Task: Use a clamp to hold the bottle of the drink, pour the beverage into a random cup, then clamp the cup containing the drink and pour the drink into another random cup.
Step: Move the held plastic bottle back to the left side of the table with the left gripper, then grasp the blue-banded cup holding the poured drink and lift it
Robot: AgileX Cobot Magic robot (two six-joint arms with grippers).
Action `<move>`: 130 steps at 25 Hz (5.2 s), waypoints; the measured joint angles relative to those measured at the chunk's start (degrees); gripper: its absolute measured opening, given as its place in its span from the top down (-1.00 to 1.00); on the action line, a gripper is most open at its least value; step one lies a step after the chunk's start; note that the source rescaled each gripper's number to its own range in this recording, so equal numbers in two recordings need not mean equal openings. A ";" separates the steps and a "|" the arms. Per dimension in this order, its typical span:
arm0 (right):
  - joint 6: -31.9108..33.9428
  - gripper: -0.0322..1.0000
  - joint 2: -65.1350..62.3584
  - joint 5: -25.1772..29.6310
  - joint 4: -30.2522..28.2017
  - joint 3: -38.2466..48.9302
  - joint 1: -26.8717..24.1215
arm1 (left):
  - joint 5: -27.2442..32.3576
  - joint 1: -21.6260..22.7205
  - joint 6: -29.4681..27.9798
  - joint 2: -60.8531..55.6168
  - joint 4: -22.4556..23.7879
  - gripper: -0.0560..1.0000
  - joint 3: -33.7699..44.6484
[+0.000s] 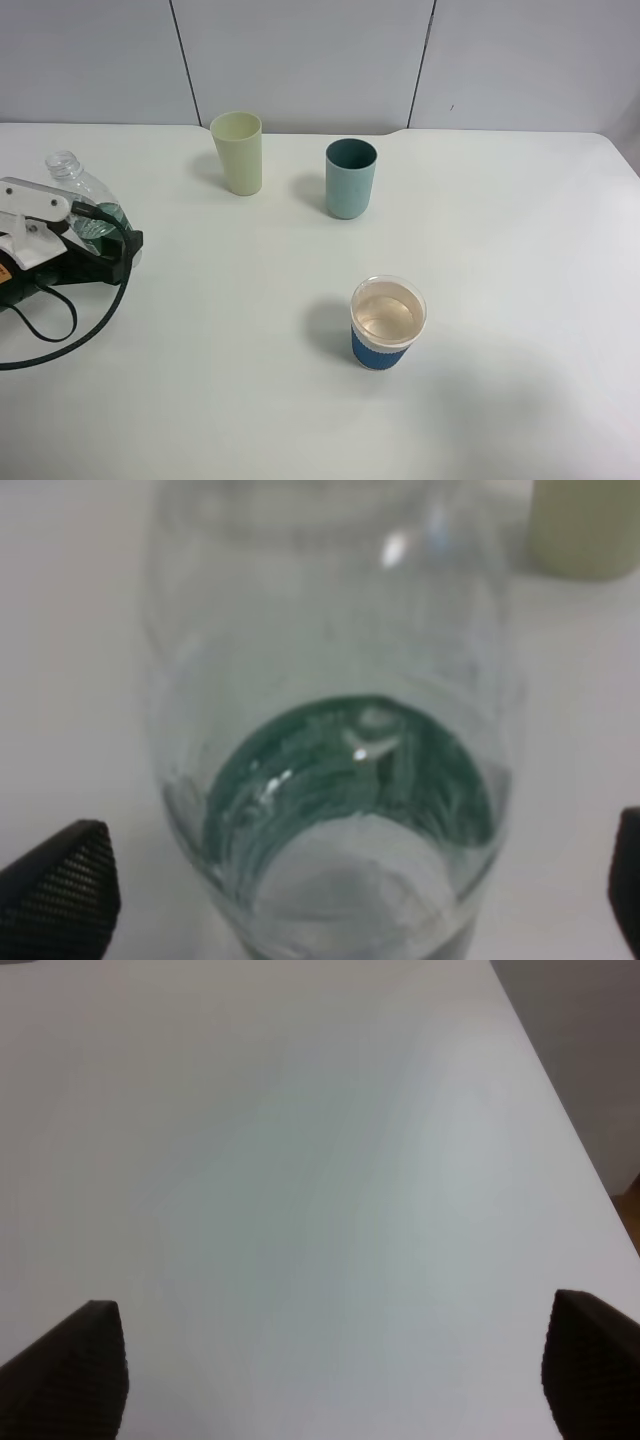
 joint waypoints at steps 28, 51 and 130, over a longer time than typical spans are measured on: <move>0.00 0.00 0.00 0.00 0.00 0.00 0.00 | 30.81 0.00 -8.00 -53.50 -7.21 -0.99 -4.01; 0.00 0.00 0.00 0.00 0.00 0.00 0.00 | 115.82 0.00 -9.51 -90.04 -6.29 -0.94 -32.85; 0.00 0.00 0.00 0.00 0.00 0.00 0.00 | 131.03 0.00 -9.74 -102.19 -10.37 -1.00 -20.87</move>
